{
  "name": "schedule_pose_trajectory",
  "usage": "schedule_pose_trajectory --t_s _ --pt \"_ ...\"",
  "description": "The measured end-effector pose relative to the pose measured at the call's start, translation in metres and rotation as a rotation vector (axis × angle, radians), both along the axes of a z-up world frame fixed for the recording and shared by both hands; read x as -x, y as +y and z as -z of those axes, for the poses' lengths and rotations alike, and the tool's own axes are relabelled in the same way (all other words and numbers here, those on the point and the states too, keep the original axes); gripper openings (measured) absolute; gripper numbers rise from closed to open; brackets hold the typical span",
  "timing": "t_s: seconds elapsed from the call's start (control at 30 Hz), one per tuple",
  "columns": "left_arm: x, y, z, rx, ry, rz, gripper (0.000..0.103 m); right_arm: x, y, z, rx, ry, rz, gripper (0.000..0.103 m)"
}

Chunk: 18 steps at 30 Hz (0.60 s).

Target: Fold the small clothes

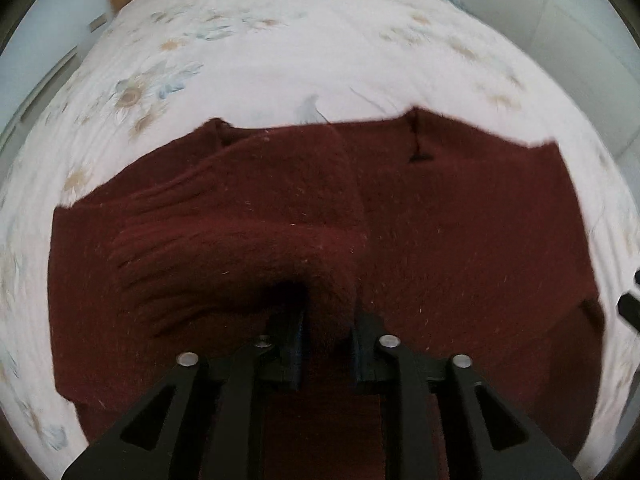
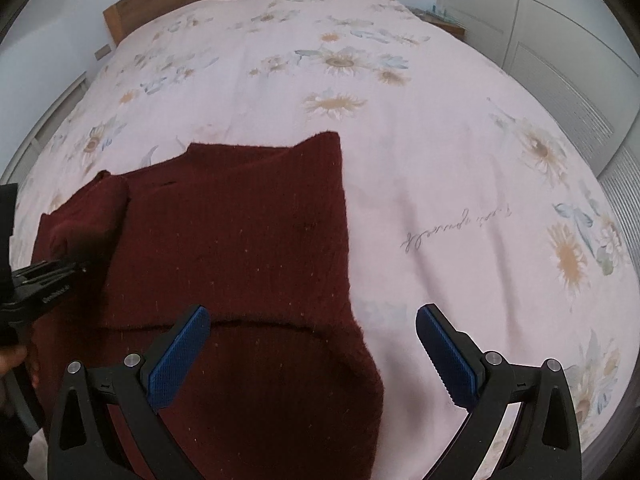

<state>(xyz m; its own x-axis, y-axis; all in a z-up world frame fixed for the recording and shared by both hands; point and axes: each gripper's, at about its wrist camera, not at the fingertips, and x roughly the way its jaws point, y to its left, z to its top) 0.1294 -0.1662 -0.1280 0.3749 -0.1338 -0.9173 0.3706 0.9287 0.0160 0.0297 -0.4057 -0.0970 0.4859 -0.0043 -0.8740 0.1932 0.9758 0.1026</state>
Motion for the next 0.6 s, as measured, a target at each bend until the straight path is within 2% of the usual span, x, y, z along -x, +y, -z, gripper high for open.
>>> schedule_pose_trajectory --t_s 0.07,0.13,0.2,0.27,0.33,0.4,0.47,0.6 --pt "0.002 -0.002 0.003 -0.025 0.003 0.011 0.026 0.001 0.000 0.001 -0.011 -0.003 0.003 0.103" --pt "0.001 -0.001 0.004 -0.027 0.015 -0.003 0.037 0.003 -0.001 0.000 -0.021 -0.008 0.003 0.103" --pt "0.002 -0.001 0.003 -0.029 0.028 -0.003 0.059 0.006 -0.001 0.000 -0.023 -0.009 0.001 0.103" --pt "0.006 -0.001 0.002 -0.035 0.035 0.004 0.071 0.007 -0.001 -0.001 -0.022 -0.012 -0.002 0.103" --pt "0.011 0.002 0.000 -0.035 0.041 0.018 0.076 0.008 -0.001 -0.001 -0.018 -0.014 -0.010 0.103" --pt "0.016 0.006 0.002 -0.036 0.047 0.023 0.092 0.009 -0.002 0.001 -0.015 -0.007 -0.010 0.103" --pt "0.021 0.012 0.003 -0.033 0.050 0.027 0.102 0.010 -0.002 0.003 -0.019 0.000 -0.008 0.103" --pt "0.035 0.034 0.003 -0.006 0.056 0.040 0.102 0.014 0.001 0.007 -0.026 0.005 -0.014 0.103"
